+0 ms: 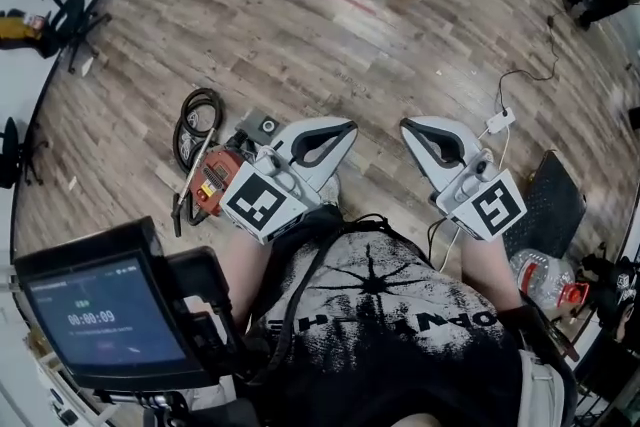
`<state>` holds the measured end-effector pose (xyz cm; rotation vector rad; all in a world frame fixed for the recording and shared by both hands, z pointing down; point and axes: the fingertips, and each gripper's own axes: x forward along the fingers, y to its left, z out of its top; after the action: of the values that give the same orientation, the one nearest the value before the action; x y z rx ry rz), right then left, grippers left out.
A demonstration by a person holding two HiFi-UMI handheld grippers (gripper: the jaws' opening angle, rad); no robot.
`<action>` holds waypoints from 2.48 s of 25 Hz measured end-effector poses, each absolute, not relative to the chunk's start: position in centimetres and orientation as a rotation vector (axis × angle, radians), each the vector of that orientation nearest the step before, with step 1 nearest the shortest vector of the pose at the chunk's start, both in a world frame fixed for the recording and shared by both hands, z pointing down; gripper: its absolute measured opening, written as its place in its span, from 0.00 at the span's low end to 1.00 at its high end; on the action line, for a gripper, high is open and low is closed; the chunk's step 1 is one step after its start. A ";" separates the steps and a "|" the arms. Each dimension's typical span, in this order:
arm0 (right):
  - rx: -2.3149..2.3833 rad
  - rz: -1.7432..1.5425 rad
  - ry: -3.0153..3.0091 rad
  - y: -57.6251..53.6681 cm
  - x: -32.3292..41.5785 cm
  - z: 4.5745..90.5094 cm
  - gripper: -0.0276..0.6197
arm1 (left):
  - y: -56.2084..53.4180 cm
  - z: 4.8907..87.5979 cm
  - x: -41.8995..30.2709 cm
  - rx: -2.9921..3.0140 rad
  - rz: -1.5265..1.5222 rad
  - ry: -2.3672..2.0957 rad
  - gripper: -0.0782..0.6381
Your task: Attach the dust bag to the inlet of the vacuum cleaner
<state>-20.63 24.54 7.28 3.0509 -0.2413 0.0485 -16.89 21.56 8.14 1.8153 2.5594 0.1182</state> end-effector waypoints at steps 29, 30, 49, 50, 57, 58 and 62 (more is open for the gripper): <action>2.948 -0.010 -0.894 45.4 12.4 7.6 0.04 | 41.3 11.2 14.5 2.297 0.336 2.114 0.11; 2.939 -0.003 -0.929 46.9 12.7 8.1 0.04 | 42.7 11.4 14.8 2.321 0.328 2.091 0.11; 2.699 -0.055 -1.615 50.8 25.4 9.5 0.04 | 45.6 13.2 24.5 2.737 0.289 1.498 0.11; 2.661 -0.058 -1.673 49.7 26.0 9.5 0.04 | 44.7 13.2 25.1 2.767 0.276 1.443 0.11; 2.366 -0.058 -1.973 35.7 33.8 6.8 0.04 | 32.1 11.1 32.3 2.894 0.198 1.071 0.11; 2.319 -0.074 -2.019 33.9 34.6 6.5 0.04 | 30.5 11.0 32.9 2.914 0.194 1.016 0.11; 2.088 -0.088 -2.235 26.1 35.9 6.0 0.04 | 23.5 10.1 33.9 2.987 0.103 0.732 0.11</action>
<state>35.88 26.11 6.01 2.0884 -2.2348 -0.0880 33.94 23.53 10.10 2.9870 0.7322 0.1026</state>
